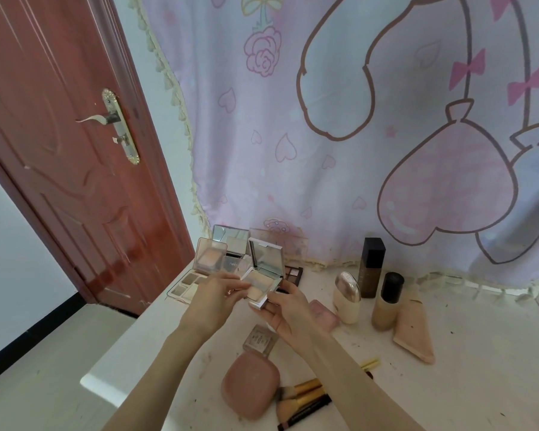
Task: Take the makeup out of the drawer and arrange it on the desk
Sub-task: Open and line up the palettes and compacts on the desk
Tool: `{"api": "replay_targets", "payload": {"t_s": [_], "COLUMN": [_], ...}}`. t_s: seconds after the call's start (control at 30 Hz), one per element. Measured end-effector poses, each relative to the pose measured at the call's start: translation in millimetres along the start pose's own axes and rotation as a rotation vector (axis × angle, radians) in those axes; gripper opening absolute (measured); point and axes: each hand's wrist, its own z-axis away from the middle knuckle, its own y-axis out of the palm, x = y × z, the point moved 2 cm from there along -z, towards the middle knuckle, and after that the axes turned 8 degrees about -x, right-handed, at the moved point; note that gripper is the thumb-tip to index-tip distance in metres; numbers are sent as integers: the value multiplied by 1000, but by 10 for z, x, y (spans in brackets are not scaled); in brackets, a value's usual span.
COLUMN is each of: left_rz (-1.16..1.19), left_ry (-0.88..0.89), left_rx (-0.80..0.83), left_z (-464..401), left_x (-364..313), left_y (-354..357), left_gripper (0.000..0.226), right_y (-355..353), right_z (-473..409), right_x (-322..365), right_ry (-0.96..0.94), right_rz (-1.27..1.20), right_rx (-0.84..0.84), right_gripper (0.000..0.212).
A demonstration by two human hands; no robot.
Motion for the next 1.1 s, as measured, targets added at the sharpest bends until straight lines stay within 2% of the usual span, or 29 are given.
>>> {"api": "replay_targets", "payload": {"t_s": [0.17, 0.3, 0.37, 0.5, 0.6, 0.73, 0.87, 0.97, 1.1], "left_rz": [-20, 9, 24, 59, 102, 130, 75, -76, -117], "left_ry": [23, -25, -40, -20, -44, -68, -61, -131, -161], "left_rx": [20, 80, 40, -40, -78, -83, -124, -132, -96], "left_z": [56, 187, 225, 246, 271, 329, 358, 371, 391], "left_x": [-57, -34, -53, -109, -73, -7, 29, 71, 155], "left_y": [33, 61, 64, 66, 49, 78, 151, 228, 347], "left_gripper": [23, 40, 46, 39, 35, 37, 46, 56, 68], "right_y": [-2, -32, -41, -63, -93, -96, -29, -59, -112], "right_z": [44, 44, 28, 3, -33, -143, -246, -303, -339], "right_x": [-11, -15, -26, -31, 73, 283, 340, 328, 312], "right_ry": [0, 4, 12, 11, -96, -413, -637, -639, -618], "right_rz": [-14, 1, 18, 61, 272, 671, 1134, 1214, 1215], "right_rx": [3, 9, 18, 52, 11, -160, -149, -162, -193], "right_gripper": [39, 37, 37, 29, 18, 13, 23, 18, 17]}}
